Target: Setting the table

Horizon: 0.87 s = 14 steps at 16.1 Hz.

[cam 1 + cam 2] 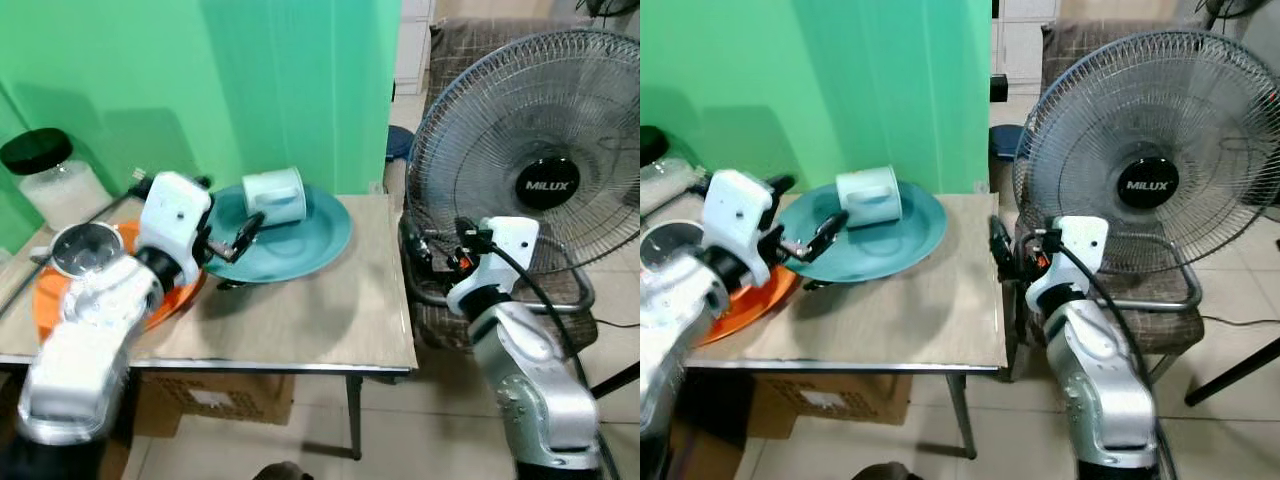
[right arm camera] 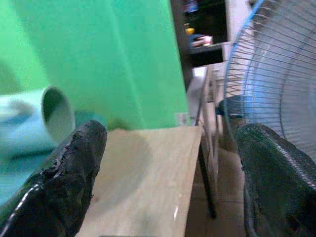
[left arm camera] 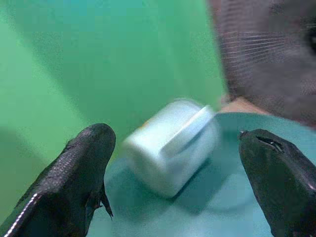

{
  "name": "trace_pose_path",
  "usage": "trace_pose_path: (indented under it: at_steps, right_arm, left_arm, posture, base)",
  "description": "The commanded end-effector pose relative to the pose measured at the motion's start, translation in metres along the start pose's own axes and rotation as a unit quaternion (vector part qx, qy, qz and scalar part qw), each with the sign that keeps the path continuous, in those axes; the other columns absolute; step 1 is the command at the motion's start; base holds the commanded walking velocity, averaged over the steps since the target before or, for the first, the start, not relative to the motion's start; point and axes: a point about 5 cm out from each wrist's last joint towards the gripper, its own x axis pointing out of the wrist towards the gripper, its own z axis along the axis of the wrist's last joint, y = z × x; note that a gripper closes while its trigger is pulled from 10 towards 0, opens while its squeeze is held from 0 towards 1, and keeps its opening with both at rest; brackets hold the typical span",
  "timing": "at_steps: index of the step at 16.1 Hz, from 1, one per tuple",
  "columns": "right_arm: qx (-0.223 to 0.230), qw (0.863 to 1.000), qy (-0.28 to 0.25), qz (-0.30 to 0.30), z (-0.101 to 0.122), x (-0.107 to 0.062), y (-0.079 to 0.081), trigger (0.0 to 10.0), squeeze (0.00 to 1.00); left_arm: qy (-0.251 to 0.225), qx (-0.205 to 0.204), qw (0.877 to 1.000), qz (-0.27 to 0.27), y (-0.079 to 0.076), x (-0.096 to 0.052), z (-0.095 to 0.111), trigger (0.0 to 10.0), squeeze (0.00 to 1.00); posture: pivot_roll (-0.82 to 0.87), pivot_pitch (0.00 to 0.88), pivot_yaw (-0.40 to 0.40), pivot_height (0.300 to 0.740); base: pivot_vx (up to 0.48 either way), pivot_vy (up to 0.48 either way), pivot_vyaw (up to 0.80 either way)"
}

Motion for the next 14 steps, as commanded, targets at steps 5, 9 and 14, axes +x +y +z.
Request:
trace_pose_path:
  at_steps: [5, 9, 14]
  right_arm:
    - [-0.061, 0.993, 0.026, 0.101, 0.015, -0.002, 0.001, 10.0, 0.0]
    - [-0.099, 0.984, 0.072, 0.129, 0.015, -0.002, -0.003, 10.0, 0.0]
    - [-0.138, 0.967, 0.12, 0.179, 0.018, -0.01, 0.004, 10.0, 0.0]
  left_arm:
    - [0.0, 0.093, 0.994, -0.063, 0.037, 0.022, 0.006, 10.0, 0.0]
    - [0.036, 0.169, 0.973, -0.151, 0.051, 0.05, -0.001, 10.0, 0.0]
    - [0.089, 0.194, 0.946, -0.244, 0.039, 0.08, -0.014, 10.0, 0.0]
  posture:
    - [0.05, 0.0, 0.065, 0.74]
    - [0.04, 0.0, 0.061, 0.74]
    - [0.01, 0.0, 0.092, 0.74]
  base:
    - [0.0, 0.0, 0.0]
    - [0.0, 0.0, 0.0]
    - [0.0, 0.0, 0.0]
